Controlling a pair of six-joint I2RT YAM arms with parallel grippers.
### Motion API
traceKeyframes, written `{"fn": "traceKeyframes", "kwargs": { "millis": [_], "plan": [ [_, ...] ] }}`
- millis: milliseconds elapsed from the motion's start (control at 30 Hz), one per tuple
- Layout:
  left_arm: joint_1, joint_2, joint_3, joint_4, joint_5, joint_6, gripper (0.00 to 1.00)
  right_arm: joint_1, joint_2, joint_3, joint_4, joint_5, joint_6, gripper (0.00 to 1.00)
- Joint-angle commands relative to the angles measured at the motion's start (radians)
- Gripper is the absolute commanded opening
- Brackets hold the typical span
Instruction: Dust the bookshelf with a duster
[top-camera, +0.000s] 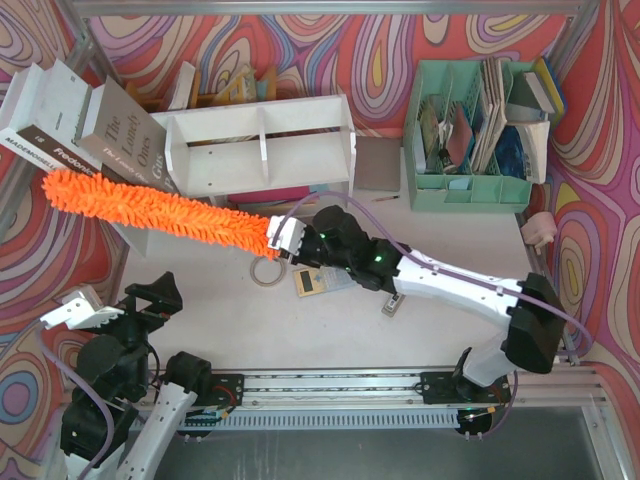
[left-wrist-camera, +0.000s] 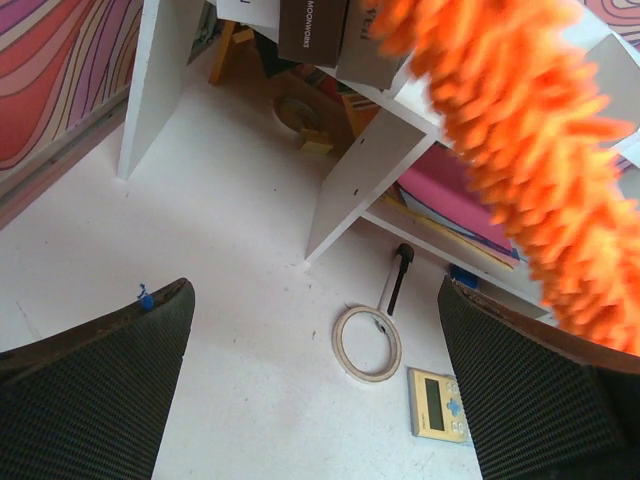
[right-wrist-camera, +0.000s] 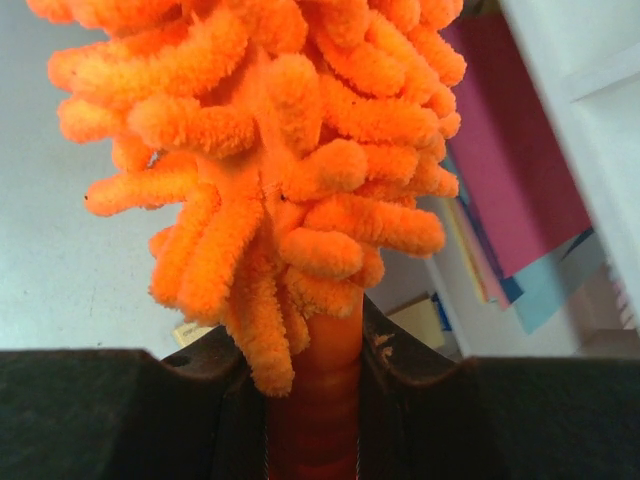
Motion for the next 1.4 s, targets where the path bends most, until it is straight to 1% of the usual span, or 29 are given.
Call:
{"fn": "traceKeyframes", "kwargs": {
  "millis": [0, 167, 333, 467, 600, 833, 967, 1367],
  "plan": [
    [0.004, -0.014, 0.003, -0.016, -0.021, -0.013, 0.98, -0.005, 0.058, 0.041, -0.013, 0.031, 0.032, 0.0],
    [0.004, -0.004, 0.006, -0.027, -0.027, -0.018, 0.98, -0.005, 0.06, 0.073, -0.029, 0.057, 0.039, 0.0],
    [0.004, 0.01, 0.012, -0.04, -0.041, -0.024, 0.98, -0.004, 0.092, 0.229, -0.077, 0.11, 0.061, 0.0],
    [0.005, 0.004, 0.009, -0.037, -0.037, -0.024, 0.98, 0.014, 0.103, 0.292, -0.073, 0.109, 0.085, 0.0],
    [0.004, 0.0, 0.009, -0.036, -0.037, -0.024, 0.98, 0.064, 0.124, 0.268, -0.065, 0.144, 0.101, 0.0],
    [0.004, 0.002, 0.007, -0.036, -0.037, -0.026, 0.98, 0.083, 0.135, 0.114, -0.045, 0.166, 0.154, 0.0],
    [0.004, 0.005, 0.008, -0.037, -0.037, -0.026, 0.99, 0.087, 0.119, 0.067, -0.032, 0.171, 0.167, 0.0],
    [0.005, 0.007, 0.008, -0.041, -0.042, -0.03, 0.98, 0.132, 0.112, 0.2, -0.022, 0.182, 0.102, 0.0]
  ]
}}
